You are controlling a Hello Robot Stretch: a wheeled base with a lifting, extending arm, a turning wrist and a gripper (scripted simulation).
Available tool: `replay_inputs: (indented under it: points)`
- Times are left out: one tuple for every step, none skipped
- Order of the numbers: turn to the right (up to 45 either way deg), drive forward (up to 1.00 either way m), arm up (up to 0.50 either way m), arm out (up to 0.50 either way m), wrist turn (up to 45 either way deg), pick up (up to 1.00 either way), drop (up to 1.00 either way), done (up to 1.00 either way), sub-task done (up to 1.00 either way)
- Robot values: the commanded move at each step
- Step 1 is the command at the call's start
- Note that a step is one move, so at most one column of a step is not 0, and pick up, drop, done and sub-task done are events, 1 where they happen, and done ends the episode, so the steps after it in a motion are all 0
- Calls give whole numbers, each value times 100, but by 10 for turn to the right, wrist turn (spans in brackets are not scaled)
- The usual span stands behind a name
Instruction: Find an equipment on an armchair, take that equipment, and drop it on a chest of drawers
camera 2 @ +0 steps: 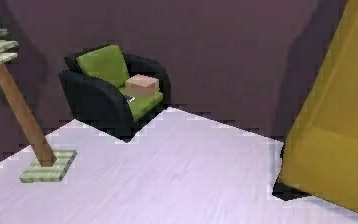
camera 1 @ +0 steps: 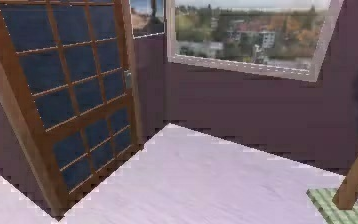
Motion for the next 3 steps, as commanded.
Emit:
replay_inputs:
  points:
    - [450, 0, 0, 0, 0, 0, 0, 0, 0]
    - [450, 0, 0, 0, 0, 0, 0, 0, 0]
    - [90, 0, 0, 0, 0, 0, 0, 0, 0]
